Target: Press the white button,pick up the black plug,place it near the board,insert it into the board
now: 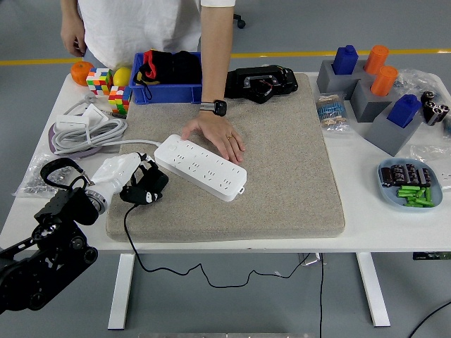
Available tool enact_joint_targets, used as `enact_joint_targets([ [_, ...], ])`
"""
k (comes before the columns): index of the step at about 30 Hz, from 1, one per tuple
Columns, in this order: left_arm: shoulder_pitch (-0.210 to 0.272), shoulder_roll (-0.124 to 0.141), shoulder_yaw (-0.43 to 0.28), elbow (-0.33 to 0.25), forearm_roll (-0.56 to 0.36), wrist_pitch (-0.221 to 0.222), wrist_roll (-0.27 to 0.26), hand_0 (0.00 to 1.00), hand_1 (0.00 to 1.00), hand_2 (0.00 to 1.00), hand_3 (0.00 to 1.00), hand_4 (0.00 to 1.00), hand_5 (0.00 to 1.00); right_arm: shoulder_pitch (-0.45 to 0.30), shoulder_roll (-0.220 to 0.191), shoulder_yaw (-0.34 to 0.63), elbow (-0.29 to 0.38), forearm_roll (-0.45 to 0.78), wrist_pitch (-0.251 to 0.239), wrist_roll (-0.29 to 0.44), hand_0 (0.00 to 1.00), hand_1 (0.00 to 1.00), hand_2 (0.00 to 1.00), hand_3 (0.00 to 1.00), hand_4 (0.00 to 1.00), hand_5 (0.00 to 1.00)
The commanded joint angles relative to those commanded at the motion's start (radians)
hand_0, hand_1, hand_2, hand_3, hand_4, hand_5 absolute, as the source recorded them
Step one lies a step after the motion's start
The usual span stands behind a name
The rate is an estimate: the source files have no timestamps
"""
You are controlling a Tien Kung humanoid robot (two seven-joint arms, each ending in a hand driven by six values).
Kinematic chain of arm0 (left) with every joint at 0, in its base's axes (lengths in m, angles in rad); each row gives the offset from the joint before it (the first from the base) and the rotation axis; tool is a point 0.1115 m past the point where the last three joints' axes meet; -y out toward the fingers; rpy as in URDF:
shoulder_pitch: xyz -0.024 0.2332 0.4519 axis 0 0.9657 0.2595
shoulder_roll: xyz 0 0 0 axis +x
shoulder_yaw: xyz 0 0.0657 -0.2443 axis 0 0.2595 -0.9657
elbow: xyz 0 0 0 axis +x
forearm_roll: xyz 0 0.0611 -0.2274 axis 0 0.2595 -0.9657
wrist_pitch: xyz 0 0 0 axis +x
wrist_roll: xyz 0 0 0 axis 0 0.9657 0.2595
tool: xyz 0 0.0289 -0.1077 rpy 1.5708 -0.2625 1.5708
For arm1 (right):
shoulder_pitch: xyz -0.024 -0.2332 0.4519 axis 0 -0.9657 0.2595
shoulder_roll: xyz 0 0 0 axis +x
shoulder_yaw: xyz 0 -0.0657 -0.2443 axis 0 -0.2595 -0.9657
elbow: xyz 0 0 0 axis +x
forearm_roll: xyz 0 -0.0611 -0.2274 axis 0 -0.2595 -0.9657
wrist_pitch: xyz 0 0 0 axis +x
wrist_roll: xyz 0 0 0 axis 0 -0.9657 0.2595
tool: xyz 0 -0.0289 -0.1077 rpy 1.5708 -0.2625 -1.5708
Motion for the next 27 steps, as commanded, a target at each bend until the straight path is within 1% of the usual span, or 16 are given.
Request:
enact_joint_targets([
  [1,0.0,0.0,0.0,-0.001,-0.002,0.002,-0.005,0.131,0.261,0.335,0.502,0.549,0.002,0.0,0.0,0.0,0.0,0.0,0.0,0.0,0.746,0.718,0.696,0.652,0.717,0.414],
  [2,-0.001,0.0,0.0,-0.002,-0.003,0.005,-0.008,0.083,0.177,0.225,0.373,0.355,0.002,0.0,0.0,0.0,0.0,0.0,0.0,0.0,0.746,0.718,0.696,0.653,0.717,0.414],
  [7,-0.01,-0.003,-0.004,-0.007,-0.019,0.025,-0.033,0.083,0.177,0.225,0.373,0.355,0.002,0.0,0.0,-0.001,-0.001,0.0,0.0,0.0,0.746,0.718,0.696,0.653,0.717,0.414],
  [8,-0.014,-0.004,-0.006,-0.008,-0.023,0.03,-0.039,0.077,0.167,0.214,0.359,0.347,0.002,0.0,0.0,-0.001,-0.001,0.0,0.0,0.0,0.746,0.718,0.696,0.653,0.717,0.414],
  [13,-0.048,-0.017,-0.01,0.002,-0.034,0.042,-0.055,0.077,0.167,0.214,0.359,0.347,0.002,0.001,0.0,-0.001,-0.001,0.001,0.0,0.0,0.746,0.718,0.696,0.653,0.717,0.414],
  [15,-0.063,-0.024,-0.007,0.015,-0.039,0.044,-0.057,0.075,0.164,0.214,0.359,0.355,0.002,0.001,0.0,-0.001,-0.001,0.0,0.0,0.0,0.746,0.718,0.696,0.653,0.717,0.414],
  [19,-0.104,-0.044,0.013,0.067,-0.052,0.049,-0.063,0.075,0.164,0.214,0.359,0.355,0.002,0.002,0.0,-0.001,0.0,0.001,0.0,0.0,0.746,0.718,0.696,0.653,0.717,0.414],
  [25,-0.148,-0.068,0.043,0.131,-0.051,0.053,-0.062,0.073,0.163,0.214,0.36,0.353,0.002,0.001,0.0,-0.003,-0.002,0.002,0.0,0.0,0.746,0.719,0.696,0.652,0.716,0.413],
  [27,-0.156,-0.073,0.049,0.144,-0.052,0.053,-0.063,0.073,0.164,0.213,0.36,0.353,0.002,0.001,0.0,-0.003,-0.002,0.002,0.0,0.0,0.746,0.718,0.696,0.652,0.717,0.414],
])
